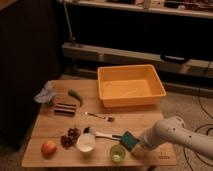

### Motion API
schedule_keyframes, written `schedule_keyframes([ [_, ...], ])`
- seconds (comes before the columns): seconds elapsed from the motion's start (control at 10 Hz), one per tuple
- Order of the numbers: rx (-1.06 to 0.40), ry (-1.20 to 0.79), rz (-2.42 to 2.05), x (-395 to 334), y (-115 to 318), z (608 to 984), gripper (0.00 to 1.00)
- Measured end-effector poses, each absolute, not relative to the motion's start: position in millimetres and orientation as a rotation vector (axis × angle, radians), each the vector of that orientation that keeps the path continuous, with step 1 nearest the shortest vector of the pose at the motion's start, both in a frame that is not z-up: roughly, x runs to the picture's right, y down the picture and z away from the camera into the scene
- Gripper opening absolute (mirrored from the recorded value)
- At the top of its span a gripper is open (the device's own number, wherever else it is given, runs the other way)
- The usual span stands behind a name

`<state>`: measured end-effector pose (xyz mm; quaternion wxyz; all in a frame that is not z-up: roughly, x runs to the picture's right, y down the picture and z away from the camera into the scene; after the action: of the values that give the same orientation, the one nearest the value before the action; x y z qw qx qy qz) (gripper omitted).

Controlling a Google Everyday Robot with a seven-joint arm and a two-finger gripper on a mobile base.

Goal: Place sponge in plastic cup

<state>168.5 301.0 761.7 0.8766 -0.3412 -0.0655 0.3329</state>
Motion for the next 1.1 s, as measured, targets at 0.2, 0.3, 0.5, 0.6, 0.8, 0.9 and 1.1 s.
schedule_keyframes([
  [0.2, -0.707, -0.123, 0.692, 173.3, 301.6, 759.5, 0.04],
  [0.3, -0.700, -0.112, 0.711, 180.6, 295.3, 756.4, 0.00],
  [0.5, -0.674, -0.111, 0.759, 195.1, 268.9, 743.0, 0.00],
  [0.6, -0.652, -0.116, 0.771, 201.6, 249.6, 729.3, 0.00],
  [0.8, -0.623, -0.136, 0.767, 205.4, 222.9, 708.3, 0.00],
  [0.9, -0.619, -0.153, 0.756, 203.9, 214.6, 698.0, 0.00],
  [1.1, -0.635, -0.177, 0.716, 197.8, 214.0, 682.6, 0.00],
])
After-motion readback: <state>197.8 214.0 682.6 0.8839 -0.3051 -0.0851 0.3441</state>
